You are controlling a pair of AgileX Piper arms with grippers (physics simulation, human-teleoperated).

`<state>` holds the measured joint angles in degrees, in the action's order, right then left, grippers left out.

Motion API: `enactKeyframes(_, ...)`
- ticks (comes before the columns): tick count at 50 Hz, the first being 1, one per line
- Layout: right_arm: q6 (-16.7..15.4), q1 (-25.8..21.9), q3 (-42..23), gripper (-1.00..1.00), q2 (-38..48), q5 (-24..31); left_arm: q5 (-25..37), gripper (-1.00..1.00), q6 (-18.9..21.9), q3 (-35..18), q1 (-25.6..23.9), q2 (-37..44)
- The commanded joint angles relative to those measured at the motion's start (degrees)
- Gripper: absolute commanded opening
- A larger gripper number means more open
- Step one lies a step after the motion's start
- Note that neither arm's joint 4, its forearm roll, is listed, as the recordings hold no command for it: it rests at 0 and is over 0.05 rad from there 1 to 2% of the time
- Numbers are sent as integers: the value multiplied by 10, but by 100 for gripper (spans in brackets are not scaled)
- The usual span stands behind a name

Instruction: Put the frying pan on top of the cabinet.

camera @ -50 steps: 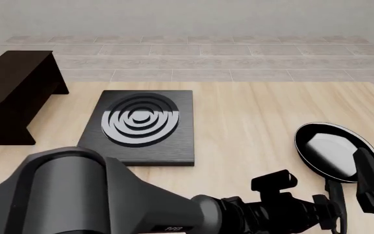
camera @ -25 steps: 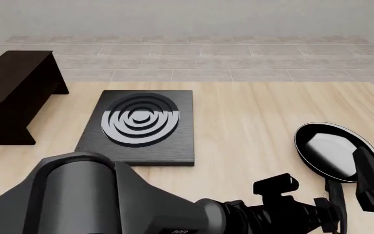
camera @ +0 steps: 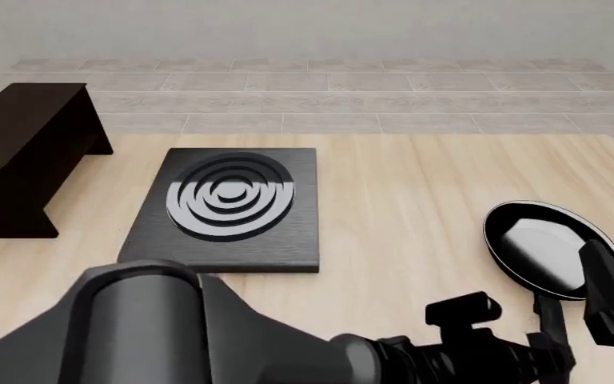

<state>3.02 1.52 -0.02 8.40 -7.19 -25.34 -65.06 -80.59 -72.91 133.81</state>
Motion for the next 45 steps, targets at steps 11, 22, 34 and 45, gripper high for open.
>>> enactKeyframes(11,3,1,0,100,8,-7,0,100,-10,-16,-10,16)
enactKeyframes(22,4,1,0,100,6,-5,6,100,-8,-28,-9,22)
enactKeyframes(34,7,2,0,100,6,-6,7,100,-9,-39,-9,34)
enactKeyframes(45,9,2,0,100,9,-8,11,100,-11,-56,-7,47)
